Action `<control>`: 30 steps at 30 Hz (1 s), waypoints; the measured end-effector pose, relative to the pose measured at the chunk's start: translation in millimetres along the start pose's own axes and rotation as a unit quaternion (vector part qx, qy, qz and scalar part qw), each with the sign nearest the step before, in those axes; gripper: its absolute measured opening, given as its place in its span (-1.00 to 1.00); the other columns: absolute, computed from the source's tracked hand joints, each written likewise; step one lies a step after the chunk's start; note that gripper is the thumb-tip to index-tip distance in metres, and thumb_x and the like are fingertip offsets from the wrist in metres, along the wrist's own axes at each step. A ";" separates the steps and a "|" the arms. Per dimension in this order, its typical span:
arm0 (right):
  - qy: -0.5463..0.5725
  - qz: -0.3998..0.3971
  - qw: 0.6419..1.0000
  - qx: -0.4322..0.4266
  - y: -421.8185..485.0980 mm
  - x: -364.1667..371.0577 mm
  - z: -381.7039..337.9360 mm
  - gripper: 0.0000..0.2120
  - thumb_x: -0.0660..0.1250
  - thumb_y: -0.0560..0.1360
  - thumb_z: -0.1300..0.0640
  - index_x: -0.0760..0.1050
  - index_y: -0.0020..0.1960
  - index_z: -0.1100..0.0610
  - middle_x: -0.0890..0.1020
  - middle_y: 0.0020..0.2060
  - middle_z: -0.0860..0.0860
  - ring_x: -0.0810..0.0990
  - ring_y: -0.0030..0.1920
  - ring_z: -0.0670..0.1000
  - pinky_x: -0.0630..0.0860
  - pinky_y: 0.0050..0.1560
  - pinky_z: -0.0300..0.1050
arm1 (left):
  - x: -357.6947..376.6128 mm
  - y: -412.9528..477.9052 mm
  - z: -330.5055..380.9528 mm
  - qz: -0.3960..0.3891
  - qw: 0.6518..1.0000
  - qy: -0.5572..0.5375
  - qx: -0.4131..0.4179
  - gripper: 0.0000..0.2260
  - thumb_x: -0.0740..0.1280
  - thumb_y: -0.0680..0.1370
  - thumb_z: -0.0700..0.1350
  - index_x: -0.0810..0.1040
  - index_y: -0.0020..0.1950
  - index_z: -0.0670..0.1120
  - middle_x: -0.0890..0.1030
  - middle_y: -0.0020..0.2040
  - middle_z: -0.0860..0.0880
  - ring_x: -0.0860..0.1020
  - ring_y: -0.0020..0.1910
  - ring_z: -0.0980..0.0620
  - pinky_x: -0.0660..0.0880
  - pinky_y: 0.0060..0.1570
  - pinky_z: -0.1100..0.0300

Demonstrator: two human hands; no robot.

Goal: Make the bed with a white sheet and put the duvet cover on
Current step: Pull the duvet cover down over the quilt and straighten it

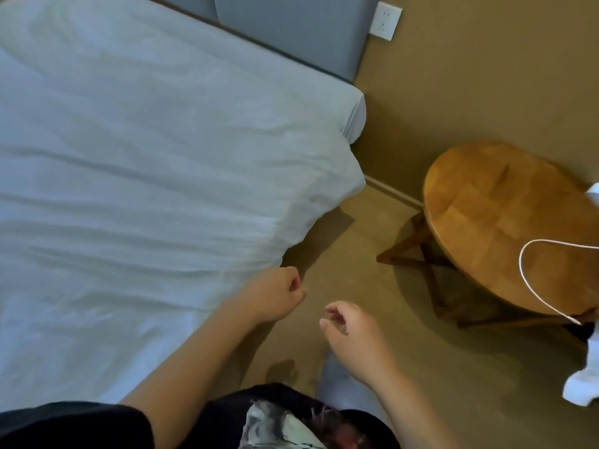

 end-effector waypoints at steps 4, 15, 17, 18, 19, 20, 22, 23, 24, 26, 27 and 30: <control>-0.016 -0.019 0.999 -0.029 90.2 -81.4 12.4 -0.72 0.21 0.57 0.00 0.43 0.25 0.03 0.44 0.02 -0.15 0.45 0.06 -0.14 0.36 0.01 -0.27 | -24.2 89.7 49.7 0.040 0.998 -0.031 -0.039 -0.83 0.22 0.59 0.05 0.47 -0.06 -0.03 0.55 -0.21 0.01 0.52 -0.24 0.09 0.46 -0.23 0.24; -0.086 -0.120 0.984 -0.098 346.3 -196.5 -44.7 -0.81 0.19 0.57 0.05 0.43 0.16 0.03 0.45 0.06 -0.09 0.44 0.05 -0.11 0.38 -0.03 -0.30 | -107.0 274.1 55.8 0.096 0.970 -0.126 -0.184 -0.85 0.23 0.55 0.08 0.43 -0.13 0.04 0.48 -0.25 0.11 0.46 -0.23 0.09 0.34 -0.29 0.20; -0.118 -0.114 0.981 -0.106 400.5 -202.5 -61.1 -0.73 0.17 0.57 0.07 0.42 0.23 0.10 0.46 0.14 -0.02 0.42 0.08 -0.06 0.38 0.09 -0.20 | -129.3 322.8 41.4 0.105 0.963 -0.142 -0.204 -0.85 0.23 0.55 0.08 0.43 -0.09 0.02 0.48 -0.21 0.09 0.46 -0.20 0.07 0.32 -0.30 0.22; -0.125 -0.108 0.981 -0.103 427.4 -205.6 -69.0 -0.71 0.16 0.57 0.08 0.42 0.25 0.11 0.46 0.16 -0.01 0.42 0.10 -0.04 0.39 0.13 -0.16 | -142.4 349.0 34.5 0.110 0.959 -0.152 -0.211 -0.85 0.22 0.56 0.07 0.43 -0.08 0.01 0.48 -0.21 0.08 0.46 -0.21 0.08 0.32 -0.31 0.22; -0.126 -0.106 0.982 -0.095 453.1 -208.7 -77.3 -0.71 0.17 0.57 0.08 0.42 0.26 0.12 0.45 0.18 0.00 0.43 0.12 -0.03 0.40 0.16 -0.13 | -156.8 375.3 28.0 0.113 0.956 -0.163 -0.217 -0.85 0.22 0.56 0.06 0.43 -0.08 0.00 0.48 -0.19 0.07 0.46 -0.20 0.07 0.33 -0.30 0.22; -0.126 -0.109 0.982 -0.084 475.2 -211.1 -85.2 -0.71 0.18 0.57 0.08 0.42 0.27 0.11 0.45 0.20 0.00 0.43 0.14 -0.03 0.41 0.19 -0.12 | -169.9 399.0 22.0 0.115 0.951 -0.174 -0.227 -0.85 0.22 0.56 0.05 0.44 -0.08 -0.02 0.49 -0.17 0.05 0.46 -0.18 0.05 0.35 -0.26 0.20; -0.136 -0.129 0.980 -0.071 517.6 -213.3 -100.7 -0.70 0.18 0.57 0.06 0.41 0.28 0.11 0.45 0.23 -0.01 0.43 0.16 -0.04 0.40 0.20 -0.12 | -194.0 442.6 8.5 0.135 0.935 -0.206 -0.257 -0.85 0.22 0.56 0.02 0.44 -0.05 -0.05 0.53 -0.09 0.00 0.47 -0.13 0.00 0.39 -0.18 0.16; -0.141 -0.138 0.978 -0.068 538.6 -213.6 -108.2 -0.69 0.19 0.57 0.05 0.41 0.28 0.11 0.44 0.23 -0.01 0.43 0.18 -0.02 0.39 0.21 -0.11 | -205.6 462.7 1.6 0.147 0.924 -0.223 -0.272 -0.84 0.22 0.56 0.02 0.45 -0.02 -0.06 0.55 -0.04 -0.03 0.48 -0.11 -0.02 0.39 -0.15 0.16; -0.146 -0.144 0.976 -0.071 558.7 -213.5 -116.3 -0.69 0.19 0.57 0.06 0.41 0.28 0.13 0.44 0.23 0.00 0.43 0.20 -0.01 0.39 0.22 -0.10 | -216.0 480.3 -5.1 0.158 0.913 -0.241 -0.289 -0.81 0.22 0.56 0.02 0.46 0.05 -0.08 0.55 0.04 -0.05 0.49 -0.06 -0.04 0.40 -0.12 0.15; -0.149 -0.150 0.973 -0.090 598.1 -210.0 -134.2 -0.69 0.21 0.57 0.08 0.41 0.27 0.16 0.45 0.22 0.03 0.43 0.21 0.02 0.37 0.18 -0.13 | -231.1 510.0 -18.3 0.172 0.890 -0.270 -0.324 -0.68 0.22 0.57 0.03 0.42 0.24 -0.12 0.49 0.19 -0.10 0.49 0.10 -0.09 0.41 0.00 0.11; -0.152 -0.153 0.971 -0.100 617.3 -206.0 -142.4 -0.69 0.21 0.57 0.08 0.42 0.27 0.17 0.46 0.21 0.04 0.44 0.20 0.01 0.37 0.15 -0.16 | -235.1 522.1 -24.1 0.176 0.881 -0.278 -0.340 -0.62 0.22 0.57 0.03 0.38 0.30 -0.15 0.45 0.24 -0.12 0.46 0.17 -0.11 0.40 0.05 0.09; -0.168 -0.169 0.963 -0.127 670.0 -186.7 -165.5 -0.69 0.22 0.56 0.09 0.42 0.26 0.18 0.47 0.21 0.07 0.46 0.15 0.02 0.35 0.06 -0.19 | -237.3 553.4 -40.3 0.191 0.852 -0.296 -0.387 -0.55 0.23 0.56 0.02 0.30 0.36 -0.19 0.36 0.30 -0.16 0.39 0.24 -0.15 0.38 0.11 0.05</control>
Point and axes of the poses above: each hand's wrist, its own y-axis towards the middle knuckle, its own x-axis out of the palm, z = x × y, the point moved 3 cm from there along y, towards the middle knuckle
